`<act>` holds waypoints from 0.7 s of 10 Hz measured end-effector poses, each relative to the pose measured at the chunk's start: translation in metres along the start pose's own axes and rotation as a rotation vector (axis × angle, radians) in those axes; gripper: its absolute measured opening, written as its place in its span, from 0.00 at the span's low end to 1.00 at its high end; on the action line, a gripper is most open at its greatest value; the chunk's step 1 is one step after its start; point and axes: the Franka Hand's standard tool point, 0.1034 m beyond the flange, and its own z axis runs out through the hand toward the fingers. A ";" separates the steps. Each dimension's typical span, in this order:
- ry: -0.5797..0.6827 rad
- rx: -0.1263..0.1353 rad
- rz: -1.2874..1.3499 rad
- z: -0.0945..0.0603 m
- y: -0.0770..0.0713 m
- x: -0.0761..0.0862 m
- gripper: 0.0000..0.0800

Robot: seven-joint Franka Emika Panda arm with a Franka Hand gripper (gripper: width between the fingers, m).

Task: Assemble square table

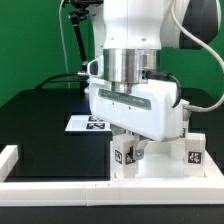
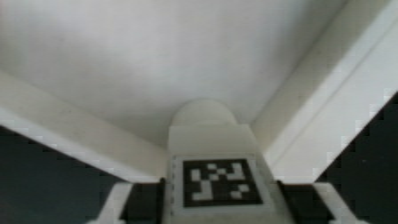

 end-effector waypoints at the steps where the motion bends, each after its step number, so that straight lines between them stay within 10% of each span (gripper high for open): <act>1: -0.001 0.000 0.106 0.000 0.000 0.001 0.36; 7: -0.087 -0.041 0.901 0.001 0.001 0.005 0.36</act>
Offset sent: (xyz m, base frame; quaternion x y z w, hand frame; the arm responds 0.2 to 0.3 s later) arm 0.0025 -0.0068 -0.0037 -0.0062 -0.0533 0.3383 0.9395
